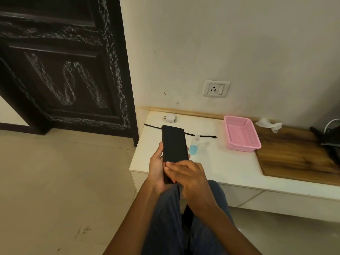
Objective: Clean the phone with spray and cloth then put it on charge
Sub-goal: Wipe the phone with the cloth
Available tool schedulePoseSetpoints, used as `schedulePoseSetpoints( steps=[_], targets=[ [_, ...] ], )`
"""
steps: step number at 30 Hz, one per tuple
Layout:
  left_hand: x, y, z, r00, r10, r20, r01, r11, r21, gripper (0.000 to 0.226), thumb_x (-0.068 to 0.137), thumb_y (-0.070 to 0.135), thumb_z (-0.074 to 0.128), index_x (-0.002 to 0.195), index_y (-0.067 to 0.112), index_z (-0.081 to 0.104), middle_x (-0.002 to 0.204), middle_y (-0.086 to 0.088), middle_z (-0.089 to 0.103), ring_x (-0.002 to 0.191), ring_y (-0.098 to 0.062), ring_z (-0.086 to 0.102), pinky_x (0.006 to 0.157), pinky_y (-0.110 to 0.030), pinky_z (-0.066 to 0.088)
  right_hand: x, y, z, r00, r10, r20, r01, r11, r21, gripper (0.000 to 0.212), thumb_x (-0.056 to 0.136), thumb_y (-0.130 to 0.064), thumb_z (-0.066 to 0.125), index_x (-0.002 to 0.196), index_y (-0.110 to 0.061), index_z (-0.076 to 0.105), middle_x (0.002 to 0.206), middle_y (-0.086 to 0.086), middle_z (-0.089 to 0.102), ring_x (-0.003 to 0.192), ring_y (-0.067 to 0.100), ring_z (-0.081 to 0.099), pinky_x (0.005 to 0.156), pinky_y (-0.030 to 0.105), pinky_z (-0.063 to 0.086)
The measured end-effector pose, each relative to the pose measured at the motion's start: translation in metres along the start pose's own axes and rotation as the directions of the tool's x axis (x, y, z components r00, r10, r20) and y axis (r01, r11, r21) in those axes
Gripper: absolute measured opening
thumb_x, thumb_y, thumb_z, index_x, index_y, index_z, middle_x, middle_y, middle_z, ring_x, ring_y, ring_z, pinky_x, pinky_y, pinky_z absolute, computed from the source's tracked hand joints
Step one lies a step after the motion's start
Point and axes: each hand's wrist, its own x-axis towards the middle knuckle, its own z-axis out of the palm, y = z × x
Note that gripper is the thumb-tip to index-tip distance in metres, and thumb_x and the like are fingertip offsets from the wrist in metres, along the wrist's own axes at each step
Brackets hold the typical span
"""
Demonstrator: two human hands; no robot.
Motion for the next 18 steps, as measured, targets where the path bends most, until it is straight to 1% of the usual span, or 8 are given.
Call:
schedulePoseSetpoints(
  steps=[2, 5, 7, 10, 12, 15, 17, 18],
  targets=[
    [-0.001, -0.002, 0.004, 1.000, -0.015, 0.010, 0.015, 1.000, -0.020, 0.064, 0.086, 0.059, 0.050, 0.111, 0.003, 0.067, 0.098, -0.015, 0.070, 0.091, -0.026, 0.068, 0.084, -0.038, 0.054, 0.020, 0.010, -0.008, 0.998, 0.021, -0.063, -0.022, 1.000, -0.019, 0.035, 0.071, 0.002, 0.063, 0.105, -0.001, 0.070, 0.106, 0.009, 0.070, 0.097, 0.018, 0.061, 0.083, 0.024, 0.042],
    [0.000, -0.006, 0.010, 0.999, -0.013, 0.042, 0.016, 0.998, -0.056, 0.052, 0.086, 0.054, 0.055, 0.094, 0.006, 0.075, 0.087, -0.013, 0.071, 0.081, -0.026, 0.071, 0.074, -0.036, 0.059, 0.041, 0.009, -0.019, 0.990, 0.059, -0.127, -0.068, 0.995, -0.067, 0.035, 0.066, 0.001, 0.059, 0.098, 0.001, 0.072, 0.097, 0.010, 0.073, 0.084, 0.026, 0.066, 0.078, 0.024, 0.044],
    [0.000, -0.003, 0.011, 0.998, -0.014, 0.058, 0.018, 0.998, -0.068, 0.052, 0.085, 0.055, 0.055, 0.096, 0.007, 0.074, 0.089, -0.013, 0.070, 0.082, -0.025, 0.070, 0.077, -0.036, 0.057, 0.042, 0.009, -0.018, 0.988, 0.079, -0.135, -0.087, 0.994, -0.060, 0.036, 0.066, 0.001, 0.058, 0.099, 0.000, 0.072, 0.097, 0.010, 0.073, 0.085, 0.025, 0.065, 0.080, 0.027, 0.046],
    [-0.001, 0.003, 0.007, 0.999, -0.008, 0.039, 0.009, 1.000, -0.021, 0.064, 0.086, 0.059, 0.049, 0.116, 0.004, 0.063, 0.098, -0.013, 0.065, 0.090, -0.024, 0.065, 0.084, -0.035, 0.053, 0.024, 0.007, -0.009, 0.995, 0.043, -0.089, -0.044, 0.999, -0.008, 0.037, 0.069, 0.004, 0.059, 0.104, -0.002, 0.070, 0.106, 0.008, 0.071, 0.097, 0.012, 0.052, 0.084, 0.023, 0.040],
    [0.001, 0.003, 0.002, 1.000, -0.003, 0.019, 0.003, 0.999, 0.036, 0.071, 0.088, 0.062, 0.042, 0.124, 0.003, 0.057, 0.103, -0.015, 0.065, 0.094, -0.025, 0.063, 0.088, -0.035, 0.050, 0.006, 0.002, -0.003, 0.997, 0.006, -0.081, -0.004, 1.000, 0.025, 0.036, 0.071, 0.004, 0.064, 0.105, -0.005, 0.070, 0.108, 0.004, 0.071, 0.099, 0.011, 0.053, 0.083, 0.025, 0.041],
    [0.002, -0.001, 0.000, 1.000, -0.004, 0.029, 0.002, 0.999, 0.053, 0.072, 0.088, 0.063, 0.042, 0.122, 0.002, 0.060, 0.103, -0.016, 0.066, 0.095, -0.026, 0.064, 0.090, -0.036, 0.050, 0.000, 0.004, -0.005, 0.995, -0.020, -0.095, 0.023, 0.999, 0.036, 0.028, 0.079, -0.002, 0.055, 0.101, -0.006, 0.072, 0.104, 0.003, 0.072, 0.099, 0.012, 0.055, 0.083, 0.026, 0.042],
    [0.002, -0.005, 0.004, 0.998, -0.009, 0.066, 0.007, 1.000, 0.017, 0.065, 0.086, 0.061, 0.049, 0.112, 0.003, 0.067, 0.097, -0.015, 0.069, 0.090, -0.026, 0.068, 0.084, -0.038, 0.055, 0.014, 0.010, -0.012, 0.997, 0.009, -0.080, -0.006, 1.000, 0.029, 0.031, 0.078, 0.000, 0.051, 0.102, -0.004, 0.071, 0.104, 0.006, 0.072, 0.099, 0.011, 0.050, 0.086, 0.018, 0.035],
    [0.002, -0.007, 0.007, 0.996, -0.020, 0.083, 0.020, 1.000, -0.001, 0.061, 0.086, 0.059, 0.052, 0.106, 0.004, 0.070, 0.094, -0.015, 0.070, 0.088, -0.026, 0.069, 0.080, -0.038, 0.057, 0.023, 0.012, -0.018, 0.996, 0.028, -0.086, -0.027, 1.000, 0.011, 0.031, 0.079, -0.001, 0.050, 0.102, -0.003, 0.071, 0.104, 0.008, 0.071, 0.098, 0.011, 0.049, 0.088, 0.010, 0.032]
  ],
)
